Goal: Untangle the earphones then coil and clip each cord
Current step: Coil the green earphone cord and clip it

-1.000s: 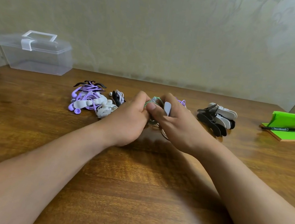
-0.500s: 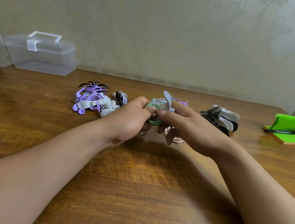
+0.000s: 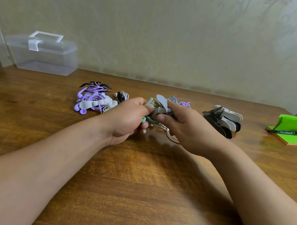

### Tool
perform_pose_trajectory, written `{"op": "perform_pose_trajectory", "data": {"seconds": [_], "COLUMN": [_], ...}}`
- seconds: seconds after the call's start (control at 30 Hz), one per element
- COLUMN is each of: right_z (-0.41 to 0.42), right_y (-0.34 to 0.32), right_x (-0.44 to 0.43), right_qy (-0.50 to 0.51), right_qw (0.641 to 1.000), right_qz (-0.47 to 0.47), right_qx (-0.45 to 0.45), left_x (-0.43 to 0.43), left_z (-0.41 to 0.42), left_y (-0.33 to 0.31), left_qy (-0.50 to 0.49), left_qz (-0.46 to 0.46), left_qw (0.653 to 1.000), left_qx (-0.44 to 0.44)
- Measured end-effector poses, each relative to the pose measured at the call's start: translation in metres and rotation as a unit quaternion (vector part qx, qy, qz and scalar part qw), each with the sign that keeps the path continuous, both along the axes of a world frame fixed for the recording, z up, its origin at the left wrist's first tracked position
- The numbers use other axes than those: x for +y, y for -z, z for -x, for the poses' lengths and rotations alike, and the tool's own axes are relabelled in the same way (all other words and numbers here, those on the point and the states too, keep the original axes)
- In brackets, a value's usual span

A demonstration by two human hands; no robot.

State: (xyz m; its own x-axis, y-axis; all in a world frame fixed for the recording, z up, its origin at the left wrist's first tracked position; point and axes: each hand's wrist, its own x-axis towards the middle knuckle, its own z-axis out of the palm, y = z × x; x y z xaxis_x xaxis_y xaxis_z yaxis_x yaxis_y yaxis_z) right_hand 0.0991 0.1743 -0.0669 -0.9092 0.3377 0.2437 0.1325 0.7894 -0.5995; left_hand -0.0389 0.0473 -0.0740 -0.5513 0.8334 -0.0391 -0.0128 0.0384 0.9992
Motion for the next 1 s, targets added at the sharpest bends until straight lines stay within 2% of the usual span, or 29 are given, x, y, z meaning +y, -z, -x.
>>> {"op": "perform_pose_trajectory", "data": {"seconds": [0.1,0.27,0.47,0.53,0.67,0.83,1.0], "right_z": [-0.002,-0.003,0.001,0.002,0.0,-0.008,0.0], "right_y": [-0.004,-0.008,-0.012,-0.011,-0.01,-0.009,-0.003], "right_x": [-0.003,-0.013,-0.018,-0.016,-0.01,-0.007,-0.007], "right_qy": [0.01,0.022,0.047,0.052,0.047,-0.017,-0.005], "right_qw": [0.999,0.999,0.991,0.991,0.999,0.985,0.979], "right_qz": [-0.023,-0.03,-0.097,-0.108,-0.022,0.17,0.204], "right_qx": [-0.027,-0.019,-0.085,-0.064,0.015,0.013,0.021], "left_x": [0.001,0.006,0.002,0.003,0.001,-0.004,-0.005], "left_z": [-0.001,0.002,0.002,0.002,-0.001,-0.003,-0.001], "left_y": [0.001,0.004,0.007,0.005,-0.001,-0.006,-0.003], "left_qy": [0.009,-0.007,0.001,-0.007,0.024,0.067,0.059], "left_qz": [0.0,0.018,0.021,0.024,0.006,-0.016,-0.012], "left_qw": [1.0,0.998,0.996,0.994,0.996,0.997,0.998], "left_qx": [0.026,0.059,0.084,0.105,0.087,0.029,0.016]}}
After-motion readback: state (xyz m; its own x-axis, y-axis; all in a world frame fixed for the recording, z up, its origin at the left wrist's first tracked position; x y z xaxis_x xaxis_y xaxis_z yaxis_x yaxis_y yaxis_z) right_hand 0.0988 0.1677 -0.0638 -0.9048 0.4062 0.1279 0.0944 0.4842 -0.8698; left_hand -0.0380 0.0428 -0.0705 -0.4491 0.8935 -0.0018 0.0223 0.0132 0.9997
